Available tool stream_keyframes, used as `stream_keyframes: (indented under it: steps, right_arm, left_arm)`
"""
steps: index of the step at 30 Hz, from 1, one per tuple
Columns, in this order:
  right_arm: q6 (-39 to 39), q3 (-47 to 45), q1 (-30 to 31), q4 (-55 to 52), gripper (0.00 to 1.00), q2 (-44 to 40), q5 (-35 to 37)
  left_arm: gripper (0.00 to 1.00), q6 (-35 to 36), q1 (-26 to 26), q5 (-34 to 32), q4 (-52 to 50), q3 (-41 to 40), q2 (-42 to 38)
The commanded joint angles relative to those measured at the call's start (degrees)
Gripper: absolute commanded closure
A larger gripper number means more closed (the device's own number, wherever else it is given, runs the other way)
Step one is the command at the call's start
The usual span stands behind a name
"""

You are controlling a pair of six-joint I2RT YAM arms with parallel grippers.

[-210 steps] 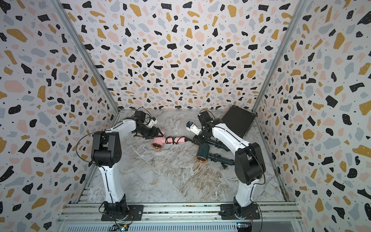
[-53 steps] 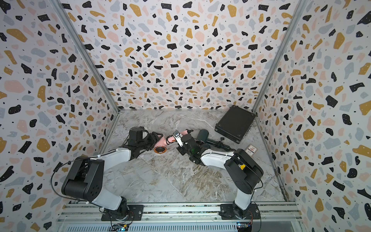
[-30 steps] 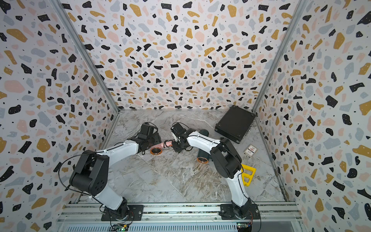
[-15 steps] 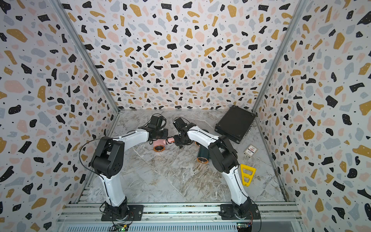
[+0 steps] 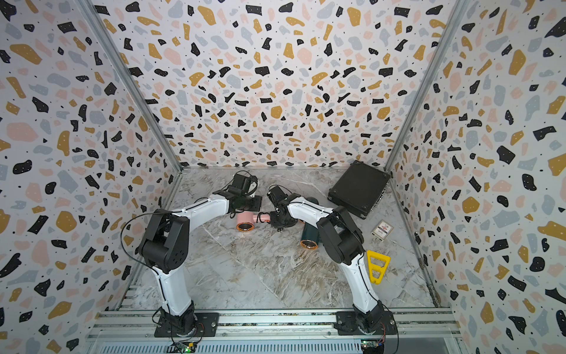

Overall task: Wrap the cord around the hair dryer
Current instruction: Place the hair dryer at the center of the board, then reset both arms

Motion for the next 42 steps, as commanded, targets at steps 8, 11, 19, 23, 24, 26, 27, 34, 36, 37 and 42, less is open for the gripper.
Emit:
stream_keyframes:
  steps: [8, 11, 19, 23, 24, 26, 27, 34, 36, 37, 42]
  right_arm:
    - [2.60, -9.52, -0.26, 4.13, 0.62, -8.05, 1.54]
    - [1.32, -10.06, -0.26, 3.27, 0.61, -12.11, 2.05]
    - [-7.50, -13.67, -1.70, 7.63, 0.17, -22.85, -1.65]
    - [-11.82, -14.56, -6.84, 6.49, 0.08, -25.51, -3.50]
    - [-13.28, -15.71, -8.04, 7.62, 0.01, -26.70, -3.12]
    - [-15.87, -21.42, -10.22, 16.43, 0.00, -30.52, 1.08]
    - [-16.01, -24.83, -10.96, 22.01, 0.00, -32.13, 5.01]
    - [-39.51, -34.96, -14.89, 38.81, 0.01, -32.91, 31.21]
    - [-42.62, -38.88, -16.90, 43.10, 0.01, -34.93, 32.84]
    - [-42.46, -40.84, -18.16, 44.13, 0.01, -36.23, 33.24]
    - [-36.08, -46.85, -25.87, 42.41, 0.01, -40.81, 27.35]
  left_arm:
    - [1.00, -1.53, -2.89, 2.73, 1.34, 1.49, 4.76]
    - [1.00, -0.22, -2.82, 1.72, 0.76, 3.27, 3.56]
    - [0.85, 5.72, -2.70, 0.46, -5.02, 12.42, 1.06]
    - [0.61, 8.57, -1.52, -1.81, -4.83, 11.41, -4.13]
    - [0.54, 9.08, -0.92, -2.24, -4.24, 10.29, -5.71]
    - [0.35, 9.90, 0.88, -3.43, -1.40, 6.18, -9.86]
    - [0.27, 10.27, 1.84, -3.86, 0.48, 4.08, -11.61]
    - [0.04, 11.19, 11.17, -10.64, 3.74, -8.99, -22.82]
    - [0.02, 11.19, 13.27, -14.33, 3.74, -13.07, -26.53]
    - [0.02, 11.05, 14.27, -15.50, 6.08, -16.04, -28.72]
    - [0.00, 11.89, 16.54, -21.21, 19.65, -32.41, -36.82]
